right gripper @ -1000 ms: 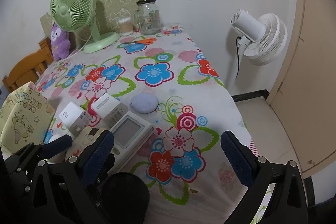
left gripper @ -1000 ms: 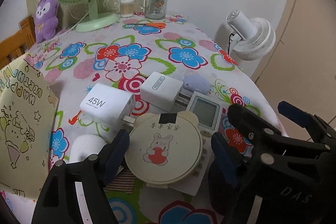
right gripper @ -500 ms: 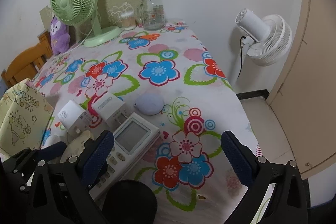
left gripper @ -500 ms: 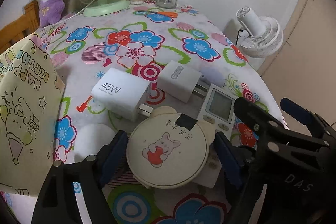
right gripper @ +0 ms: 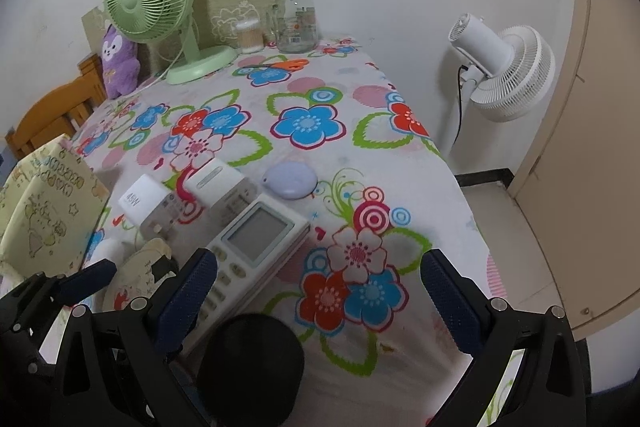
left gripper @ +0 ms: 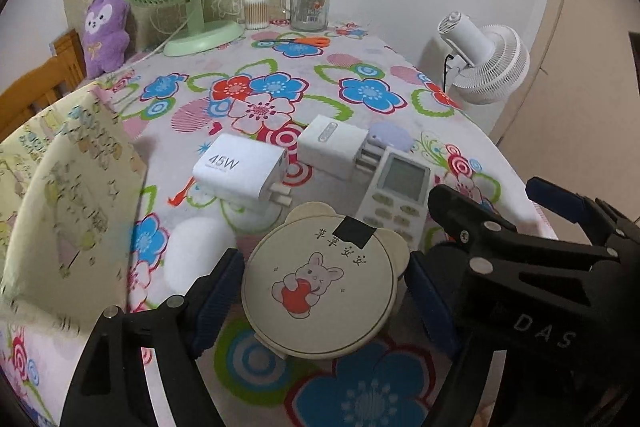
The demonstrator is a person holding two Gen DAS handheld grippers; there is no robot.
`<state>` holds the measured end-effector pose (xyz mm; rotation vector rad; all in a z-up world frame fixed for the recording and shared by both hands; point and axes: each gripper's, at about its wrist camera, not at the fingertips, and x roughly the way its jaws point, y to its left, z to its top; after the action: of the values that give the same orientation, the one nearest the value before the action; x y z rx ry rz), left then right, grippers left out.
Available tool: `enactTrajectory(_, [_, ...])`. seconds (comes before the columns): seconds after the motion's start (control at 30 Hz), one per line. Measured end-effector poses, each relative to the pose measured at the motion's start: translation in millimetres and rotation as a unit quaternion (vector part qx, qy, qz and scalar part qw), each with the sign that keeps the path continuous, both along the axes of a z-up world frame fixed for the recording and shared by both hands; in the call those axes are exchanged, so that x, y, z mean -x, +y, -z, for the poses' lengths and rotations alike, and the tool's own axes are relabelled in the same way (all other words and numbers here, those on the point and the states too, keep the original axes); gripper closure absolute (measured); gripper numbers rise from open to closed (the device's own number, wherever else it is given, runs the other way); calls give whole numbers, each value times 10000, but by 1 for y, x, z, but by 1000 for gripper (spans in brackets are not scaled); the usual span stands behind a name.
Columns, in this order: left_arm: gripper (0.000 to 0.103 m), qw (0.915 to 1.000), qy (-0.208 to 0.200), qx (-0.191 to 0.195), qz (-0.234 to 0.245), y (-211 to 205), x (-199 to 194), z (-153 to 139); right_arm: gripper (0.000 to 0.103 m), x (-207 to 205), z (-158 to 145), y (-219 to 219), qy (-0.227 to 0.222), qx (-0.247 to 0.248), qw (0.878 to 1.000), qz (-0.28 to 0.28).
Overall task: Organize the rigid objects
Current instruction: 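Lift the beige compact with the left tool while the right tool approaches the black puck, then grasp the black round puck with the right tool while the left holds the compact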
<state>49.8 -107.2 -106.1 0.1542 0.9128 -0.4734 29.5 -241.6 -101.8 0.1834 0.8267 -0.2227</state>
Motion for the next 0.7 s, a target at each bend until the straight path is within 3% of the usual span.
enactTrajectory(0.47, [20,9978,-510,-425,14,21,47,12,1,35,9,29,78,140,9997,-202])
enactTrajectory(0.7, [20,9974,-580,-432,-24,23,53,17,13,36,25,37,341,115,9989,-295])
